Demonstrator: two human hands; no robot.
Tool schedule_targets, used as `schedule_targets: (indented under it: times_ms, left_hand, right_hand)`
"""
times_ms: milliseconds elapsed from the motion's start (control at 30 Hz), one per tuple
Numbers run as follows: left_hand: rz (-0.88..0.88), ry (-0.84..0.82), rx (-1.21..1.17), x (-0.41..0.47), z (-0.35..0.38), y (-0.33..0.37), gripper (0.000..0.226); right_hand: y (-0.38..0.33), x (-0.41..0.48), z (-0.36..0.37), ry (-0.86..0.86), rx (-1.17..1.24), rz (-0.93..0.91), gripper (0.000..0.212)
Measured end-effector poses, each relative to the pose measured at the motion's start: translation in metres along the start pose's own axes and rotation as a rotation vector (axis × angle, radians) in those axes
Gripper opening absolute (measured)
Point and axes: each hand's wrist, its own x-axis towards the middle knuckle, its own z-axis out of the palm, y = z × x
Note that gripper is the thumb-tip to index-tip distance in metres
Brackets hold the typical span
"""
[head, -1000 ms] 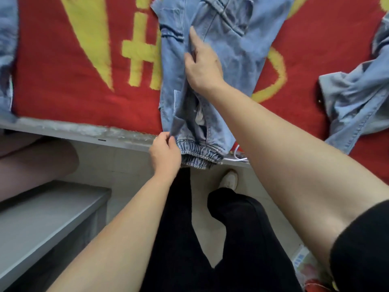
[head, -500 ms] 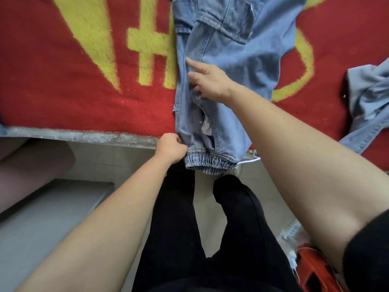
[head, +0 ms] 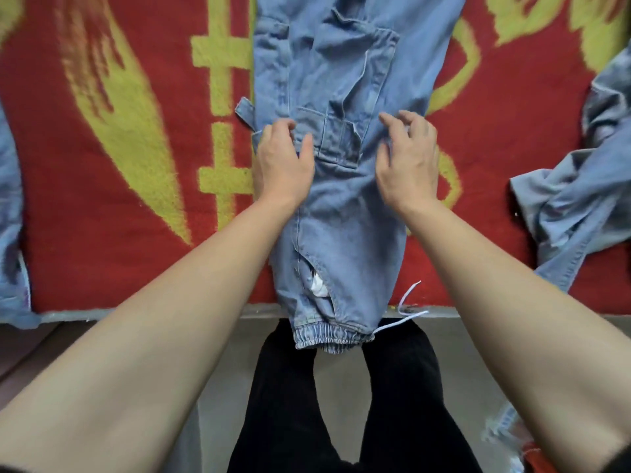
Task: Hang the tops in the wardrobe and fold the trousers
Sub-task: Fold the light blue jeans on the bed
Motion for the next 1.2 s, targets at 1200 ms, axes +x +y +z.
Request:
schedule_targets:
  times_ms: [1200]
  left_hand:
    - [-0.321,-0.221,-0.704,0.084,0.020,-0.021,0.014]
  right_hand:
    - [-0.069,0.227,0.041,-0.169,0.507,0.319,0.034]
